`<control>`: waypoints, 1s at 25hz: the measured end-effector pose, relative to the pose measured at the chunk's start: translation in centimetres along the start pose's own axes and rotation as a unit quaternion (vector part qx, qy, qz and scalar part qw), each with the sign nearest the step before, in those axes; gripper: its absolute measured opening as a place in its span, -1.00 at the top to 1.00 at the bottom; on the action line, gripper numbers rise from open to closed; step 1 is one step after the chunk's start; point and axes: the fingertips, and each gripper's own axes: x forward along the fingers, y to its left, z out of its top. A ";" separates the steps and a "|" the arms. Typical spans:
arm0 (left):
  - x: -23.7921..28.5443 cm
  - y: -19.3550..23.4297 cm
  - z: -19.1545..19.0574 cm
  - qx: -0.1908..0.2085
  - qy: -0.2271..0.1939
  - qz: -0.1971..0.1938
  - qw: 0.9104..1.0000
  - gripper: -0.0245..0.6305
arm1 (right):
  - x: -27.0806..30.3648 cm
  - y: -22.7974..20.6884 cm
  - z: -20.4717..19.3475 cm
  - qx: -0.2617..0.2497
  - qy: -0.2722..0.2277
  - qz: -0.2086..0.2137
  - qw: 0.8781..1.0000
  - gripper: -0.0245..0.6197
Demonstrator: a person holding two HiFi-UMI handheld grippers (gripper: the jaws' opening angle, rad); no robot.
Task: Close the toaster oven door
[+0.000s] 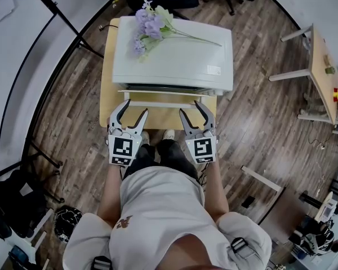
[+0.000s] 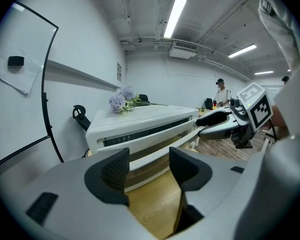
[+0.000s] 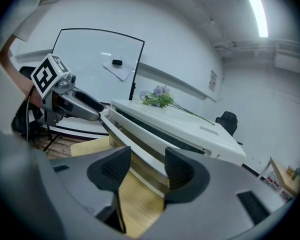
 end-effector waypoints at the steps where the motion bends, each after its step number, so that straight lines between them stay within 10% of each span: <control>1: 0.1 0.1 0.1 0.000 0.000 0.000 1.000 0.18 | 0.1 -0.1 0.1 0.000 0.000 0.000 1.000 0.24; 25: 1.3 1.2 1.3 -0.003 -0.007 0.004 1.000 0.18 | 1.3 -1.3 1.1 0.001 -0.003 -0.002 1.000 0.24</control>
